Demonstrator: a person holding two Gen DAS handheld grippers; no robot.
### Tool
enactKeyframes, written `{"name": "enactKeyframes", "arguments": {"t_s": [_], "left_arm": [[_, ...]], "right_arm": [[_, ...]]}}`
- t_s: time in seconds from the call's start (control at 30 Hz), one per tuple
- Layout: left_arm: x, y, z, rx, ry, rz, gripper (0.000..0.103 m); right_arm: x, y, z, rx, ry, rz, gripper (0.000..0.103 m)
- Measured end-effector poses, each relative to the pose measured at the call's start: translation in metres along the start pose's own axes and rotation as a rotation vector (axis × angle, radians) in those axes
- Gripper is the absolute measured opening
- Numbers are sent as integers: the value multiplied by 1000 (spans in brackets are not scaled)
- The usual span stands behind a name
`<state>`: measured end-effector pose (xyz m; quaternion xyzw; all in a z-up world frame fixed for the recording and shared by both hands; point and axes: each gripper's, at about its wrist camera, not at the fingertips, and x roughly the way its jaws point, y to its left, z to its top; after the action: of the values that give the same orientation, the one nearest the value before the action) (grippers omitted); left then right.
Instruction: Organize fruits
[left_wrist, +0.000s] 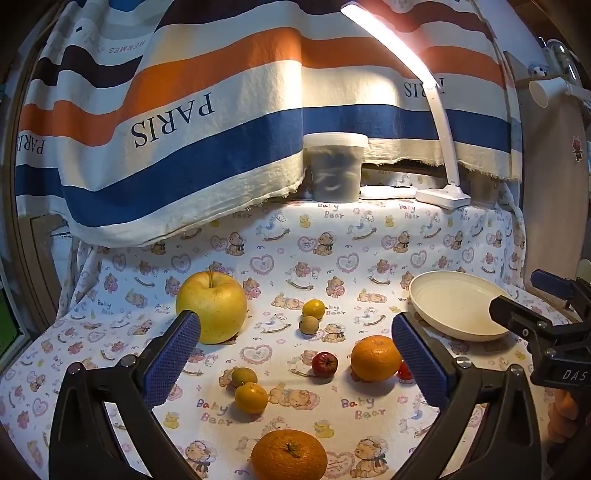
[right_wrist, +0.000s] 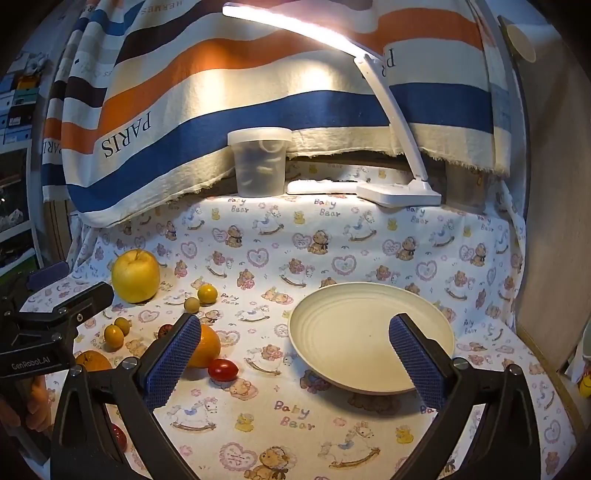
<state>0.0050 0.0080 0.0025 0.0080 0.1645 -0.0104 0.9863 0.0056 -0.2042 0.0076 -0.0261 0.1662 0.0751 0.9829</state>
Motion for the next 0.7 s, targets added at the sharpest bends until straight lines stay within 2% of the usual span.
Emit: {"name": "enactKeyframes", "arguments": {"t_s": [0.7], "left_arm": [[-6, -6, 0, 2, -20, 4, 103]], "right_arm": [[-6, 1, 4, -6, -17, -9, 103]]}}
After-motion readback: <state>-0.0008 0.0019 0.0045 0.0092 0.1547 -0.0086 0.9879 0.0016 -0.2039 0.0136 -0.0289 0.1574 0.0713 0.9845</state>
